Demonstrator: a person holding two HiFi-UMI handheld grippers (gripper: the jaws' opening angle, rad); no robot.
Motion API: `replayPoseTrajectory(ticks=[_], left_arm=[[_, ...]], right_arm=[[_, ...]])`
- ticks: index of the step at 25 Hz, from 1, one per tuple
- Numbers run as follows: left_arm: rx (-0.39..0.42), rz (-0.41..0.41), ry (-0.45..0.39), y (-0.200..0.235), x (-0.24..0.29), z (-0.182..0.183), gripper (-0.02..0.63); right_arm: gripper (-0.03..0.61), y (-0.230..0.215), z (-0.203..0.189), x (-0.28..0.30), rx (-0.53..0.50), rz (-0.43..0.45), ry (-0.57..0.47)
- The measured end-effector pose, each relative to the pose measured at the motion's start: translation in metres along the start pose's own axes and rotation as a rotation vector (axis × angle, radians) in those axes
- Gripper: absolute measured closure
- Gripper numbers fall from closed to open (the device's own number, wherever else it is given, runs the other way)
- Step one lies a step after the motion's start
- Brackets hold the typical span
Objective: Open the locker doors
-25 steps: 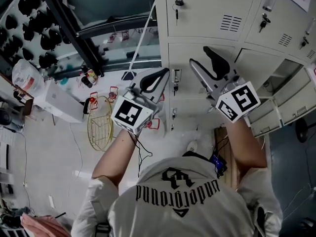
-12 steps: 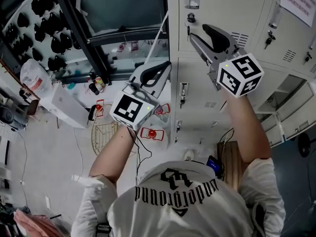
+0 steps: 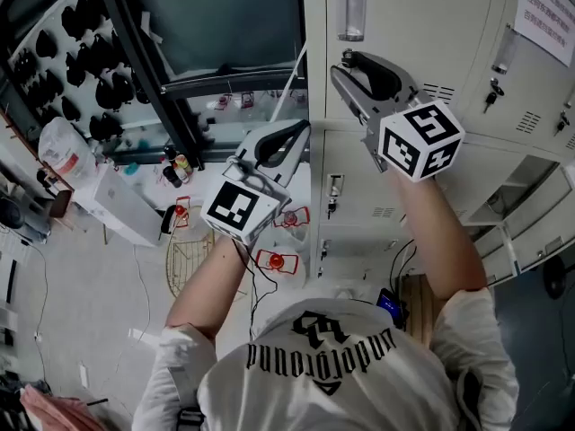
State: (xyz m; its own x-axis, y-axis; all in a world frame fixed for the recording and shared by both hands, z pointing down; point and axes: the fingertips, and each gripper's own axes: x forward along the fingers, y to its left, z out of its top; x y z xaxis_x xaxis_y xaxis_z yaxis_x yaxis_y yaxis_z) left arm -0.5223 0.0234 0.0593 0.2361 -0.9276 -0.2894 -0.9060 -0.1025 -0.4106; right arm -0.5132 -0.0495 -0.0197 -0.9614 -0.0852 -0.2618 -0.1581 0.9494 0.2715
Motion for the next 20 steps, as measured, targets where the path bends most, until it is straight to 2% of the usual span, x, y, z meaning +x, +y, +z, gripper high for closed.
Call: replayPoseTrajectory(ticks=[9,20], left_arm=[[-0.016,0.009,-0.012,0.005,-0.004,-0.002,0.606],[-0.035,-0.009,-0.021,-0.007,-0.019,0.01,0.606]], right_arm=[[0.459,-0.01,0.0,0.003,-0.032,-0.099,0.01],[0.463,0.01,0.014,-0.021,-0.046,-0.109,0.014]])
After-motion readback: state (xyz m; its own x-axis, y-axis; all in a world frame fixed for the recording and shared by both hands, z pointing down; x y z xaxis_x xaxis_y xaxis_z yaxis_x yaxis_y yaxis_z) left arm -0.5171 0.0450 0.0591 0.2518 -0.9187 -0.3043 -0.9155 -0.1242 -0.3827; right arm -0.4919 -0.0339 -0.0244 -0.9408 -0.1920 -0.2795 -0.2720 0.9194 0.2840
